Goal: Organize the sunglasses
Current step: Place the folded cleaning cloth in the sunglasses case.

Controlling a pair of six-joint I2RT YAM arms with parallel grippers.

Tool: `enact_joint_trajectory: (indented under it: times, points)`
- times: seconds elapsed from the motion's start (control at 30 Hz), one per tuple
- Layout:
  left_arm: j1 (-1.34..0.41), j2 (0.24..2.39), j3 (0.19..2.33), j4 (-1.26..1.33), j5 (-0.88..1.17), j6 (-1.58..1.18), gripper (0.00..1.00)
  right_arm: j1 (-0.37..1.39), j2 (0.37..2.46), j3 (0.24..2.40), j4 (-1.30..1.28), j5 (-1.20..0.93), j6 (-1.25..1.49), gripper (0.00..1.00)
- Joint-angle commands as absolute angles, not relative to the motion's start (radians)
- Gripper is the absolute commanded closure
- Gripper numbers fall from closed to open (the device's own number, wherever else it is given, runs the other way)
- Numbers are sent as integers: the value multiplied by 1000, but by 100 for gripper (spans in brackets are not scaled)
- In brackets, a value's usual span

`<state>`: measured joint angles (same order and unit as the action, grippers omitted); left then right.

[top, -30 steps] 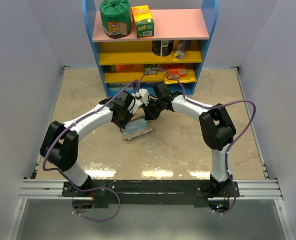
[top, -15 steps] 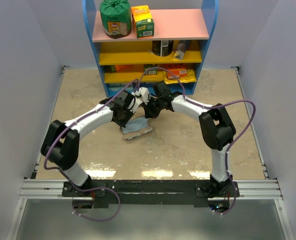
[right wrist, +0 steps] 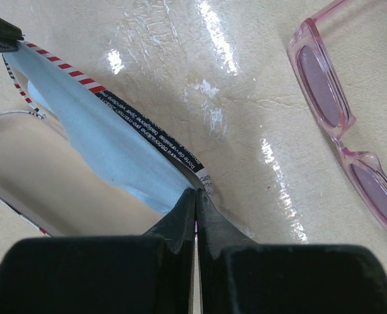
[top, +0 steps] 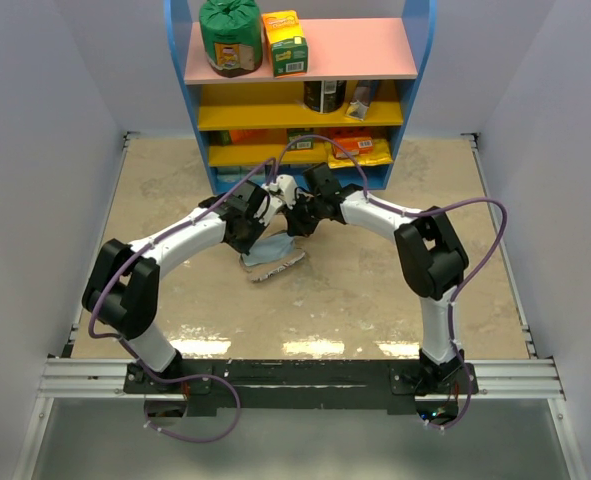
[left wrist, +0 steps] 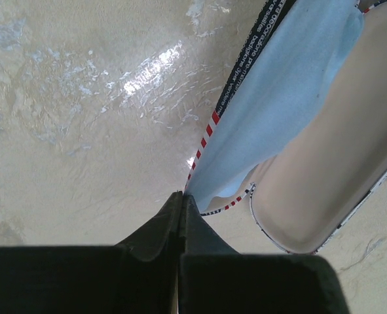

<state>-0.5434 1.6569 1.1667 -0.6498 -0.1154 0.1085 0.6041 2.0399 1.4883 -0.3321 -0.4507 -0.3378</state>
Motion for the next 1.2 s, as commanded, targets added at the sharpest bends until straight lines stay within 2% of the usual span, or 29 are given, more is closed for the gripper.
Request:
enact_joint_trajectory:
  times: [0.0,0.27,0.67,1.17]
  points:
    - [-581,1663,1172,-600,-64,219,100,676,2046,1549,-253,-454,-334,99]
    - [-581,1652,1170,-607,-49,222,100,676,2023,1536,-232,-451,-325,100]
    - [-581,1594,1189,-640,109,250,100,676,1918,1506,-250,-466,-347,100]
    - [-584,1566,1192,-713,221,270,100,676,1881,1499,-278,-494,-362,100]
